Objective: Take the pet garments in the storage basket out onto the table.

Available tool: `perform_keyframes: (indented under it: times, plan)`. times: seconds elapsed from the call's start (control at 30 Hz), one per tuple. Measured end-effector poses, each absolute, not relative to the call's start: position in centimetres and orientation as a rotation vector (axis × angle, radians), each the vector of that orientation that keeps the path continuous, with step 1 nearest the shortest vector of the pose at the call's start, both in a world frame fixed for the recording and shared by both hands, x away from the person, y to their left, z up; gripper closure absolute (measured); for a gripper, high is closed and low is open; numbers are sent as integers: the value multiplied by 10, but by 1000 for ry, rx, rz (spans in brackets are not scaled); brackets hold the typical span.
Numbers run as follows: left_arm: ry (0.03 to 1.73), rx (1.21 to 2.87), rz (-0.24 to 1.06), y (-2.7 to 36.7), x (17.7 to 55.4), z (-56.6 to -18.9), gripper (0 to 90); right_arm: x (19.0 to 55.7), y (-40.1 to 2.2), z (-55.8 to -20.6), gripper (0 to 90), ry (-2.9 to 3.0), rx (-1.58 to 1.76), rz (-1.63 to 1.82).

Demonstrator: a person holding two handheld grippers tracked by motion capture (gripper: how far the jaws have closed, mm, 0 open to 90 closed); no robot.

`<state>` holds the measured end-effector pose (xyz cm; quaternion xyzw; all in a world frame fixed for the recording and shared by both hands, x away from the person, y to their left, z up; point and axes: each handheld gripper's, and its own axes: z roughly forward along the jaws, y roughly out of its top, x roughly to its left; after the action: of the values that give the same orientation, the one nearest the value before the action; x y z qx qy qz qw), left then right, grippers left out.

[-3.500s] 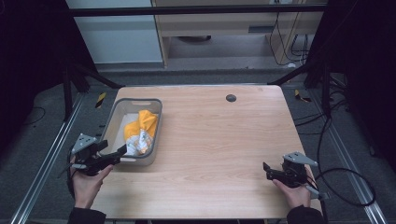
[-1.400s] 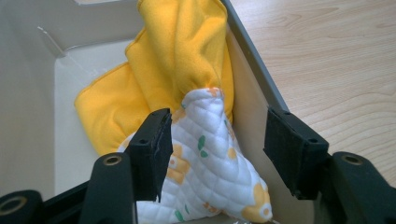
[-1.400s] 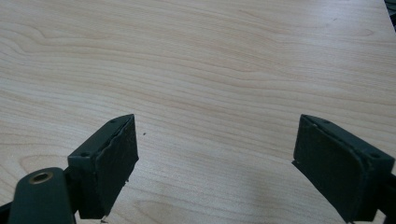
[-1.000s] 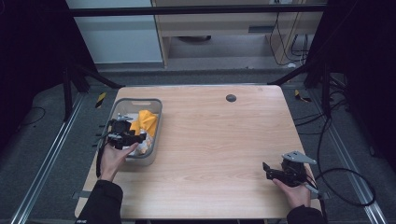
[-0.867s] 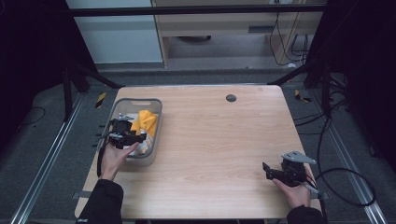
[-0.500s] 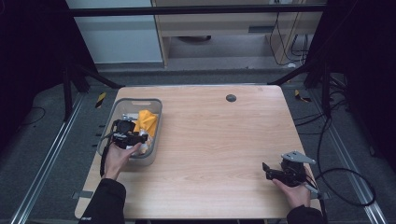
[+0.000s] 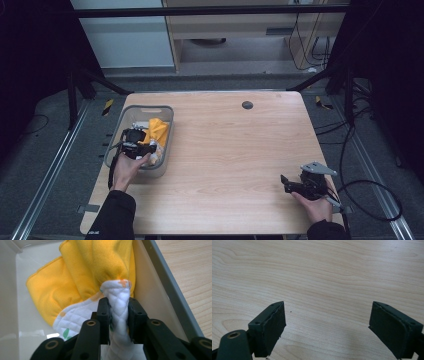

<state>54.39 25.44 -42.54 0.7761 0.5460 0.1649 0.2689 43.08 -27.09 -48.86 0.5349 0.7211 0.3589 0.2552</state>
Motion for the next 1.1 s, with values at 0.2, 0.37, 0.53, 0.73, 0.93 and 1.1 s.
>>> perform_keyframes:
  times: [0.2,0.37,0.53,0.73,0.93,1.1]
  plan:
    - [1469,2107,474,252,543,-424,813,431,-272,-488,136,1955,1446,972]
    - [1453,2102,513,254,539,-416,824,430,-273,-487,135,1950,1440,980]
    - [1441,2077,530,260,535,-405,829,430,-273,-487,137,1949,1439,982]
    - [1427,2043,552,262,531,-392,831,430,-273,-487,139,1946,1441,982]
    - [1406,2020,575,264,527,-375,833,430,-273,-487,140,1941,1443,988]
    - [1383,2005,596,266,522,-361,833,430,-273,-487,141,1938,1438,994]
